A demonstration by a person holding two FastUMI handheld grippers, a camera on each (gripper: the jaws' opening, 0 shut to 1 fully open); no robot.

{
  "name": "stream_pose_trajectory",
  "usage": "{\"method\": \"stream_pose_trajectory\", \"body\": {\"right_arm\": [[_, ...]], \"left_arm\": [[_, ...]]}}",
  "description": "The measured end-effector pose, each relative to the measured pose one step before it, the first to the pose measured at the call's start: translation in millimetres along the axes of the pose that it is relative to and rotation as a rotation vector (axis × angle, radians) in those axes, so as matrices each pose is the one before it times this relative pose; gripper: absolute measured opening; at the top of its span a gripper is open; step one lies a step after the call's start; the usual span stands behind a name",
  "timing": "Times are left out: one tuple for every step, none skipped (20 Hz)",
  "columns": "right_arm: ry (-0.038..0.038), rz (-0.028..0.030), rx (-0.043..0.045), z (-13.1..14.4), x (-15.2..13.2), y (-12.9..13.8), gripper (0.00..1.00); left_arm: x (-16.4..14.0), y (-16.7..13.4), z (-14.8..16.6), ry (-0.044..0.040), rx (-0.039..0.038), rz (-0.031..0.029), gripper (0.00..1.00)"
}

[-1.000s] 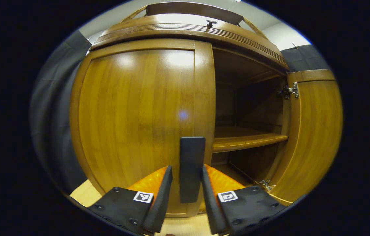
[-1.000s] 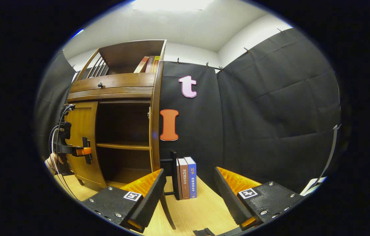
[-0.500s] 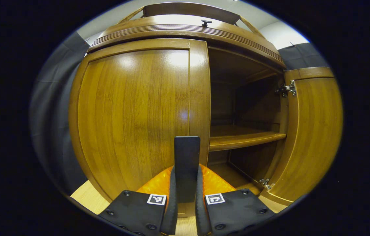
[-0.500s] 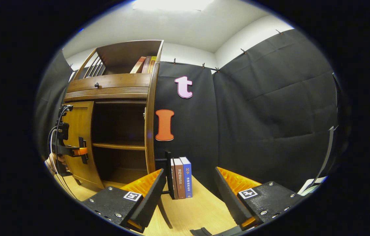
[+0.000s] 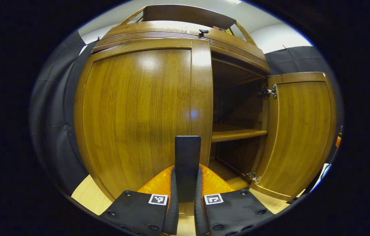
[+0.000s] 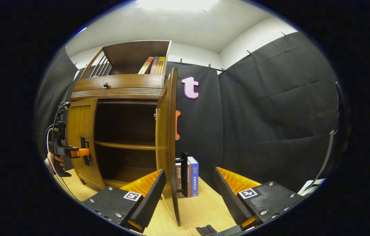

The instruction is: Open the right door of the double-door shoe cabinet with the right hand, and open the left door with the left hand.

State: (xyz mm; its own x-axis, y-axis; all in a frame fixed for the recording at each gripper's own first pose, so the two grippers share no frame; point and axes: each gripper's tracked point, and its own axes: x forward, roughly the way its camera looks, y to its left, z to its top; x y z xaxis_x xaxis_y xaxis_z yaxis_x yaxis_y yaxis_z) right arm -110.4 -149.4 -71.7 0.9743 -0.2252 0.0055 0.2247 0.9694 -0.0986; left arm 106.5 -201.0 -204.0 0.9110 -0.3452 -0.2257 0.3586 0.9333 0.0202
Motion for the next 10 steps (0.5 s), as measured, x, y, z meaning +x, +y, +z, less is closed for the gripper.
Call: {"method": "stream_pose_trajectory", "body": {"right_arm": [[-0.00268, 0.00345, -0.00015, 1.92, -1.47, 3.24, 0.92], [0.00041, 0.00336, 0.00060, 0.11, -0.55, 4.64, 0.92], [0.00285, 0.00662, 0.00198, 1.26, -0.83, 5.53, 0.92], [0.00407, 0.00938, 0.00243, -1.47, -0.96, 5.43, 0.92], [0.00395, 0.01088, 0.00185, -2.42, -1.50, 6.59, 0.92], [0.00391, 0.00867, 0.00025, -1.01, -1.40, 5.13, 0.92], [0.00313, 0.00818, -0.00128, 0.01, 0.43, 6.20, 0.92], [0.00132, 0.00885, -0.00008, -0.83, -1.02, 6.64, 1.00], [0.00115, 0.00800, 0.00205, 0.82, -0.22, 5.42, 1.00], [0.00111, 0.01148, 0.00346, 1.54, 0.93, 7.46, 1.00]], "left_arm": [[-5.97, -0.26, 0.07, 0.00143, 0.00300, -0.00720, 0.25], [-6.30, 0.36, -0.20, 0.00072, 0.00348, -0.00587, 0.27], [-7.11, 1.11, -0.43, 0.00102, 0.00196, -0.00618, 0.27], [-10.40, -0.51, -0.34, -0.00053, -0.00145, -0.00611, 0.27], [-5.47, -0.66, -1.17, -0.00176, -0.00259, -0.00434, 0.25], [-7.60, 1.00, -0.18, -0.00115, -0.00157, -0.00692, 0.27], [-8.06, 1.47, 0.44, -0.00020, -0.00024, -0.00627, 0.25], [-10.66, 1.60, -0.30, -0.00087, -0.00405, -0.00206, 0.27], [-6.00, 1.70, -0.17, 0.00048, -0.00047, -0.00148, 0.27], [-7.38, 1.86, -0.03, 0.00093, 0.00155, -0.00053, 0.27]]}}
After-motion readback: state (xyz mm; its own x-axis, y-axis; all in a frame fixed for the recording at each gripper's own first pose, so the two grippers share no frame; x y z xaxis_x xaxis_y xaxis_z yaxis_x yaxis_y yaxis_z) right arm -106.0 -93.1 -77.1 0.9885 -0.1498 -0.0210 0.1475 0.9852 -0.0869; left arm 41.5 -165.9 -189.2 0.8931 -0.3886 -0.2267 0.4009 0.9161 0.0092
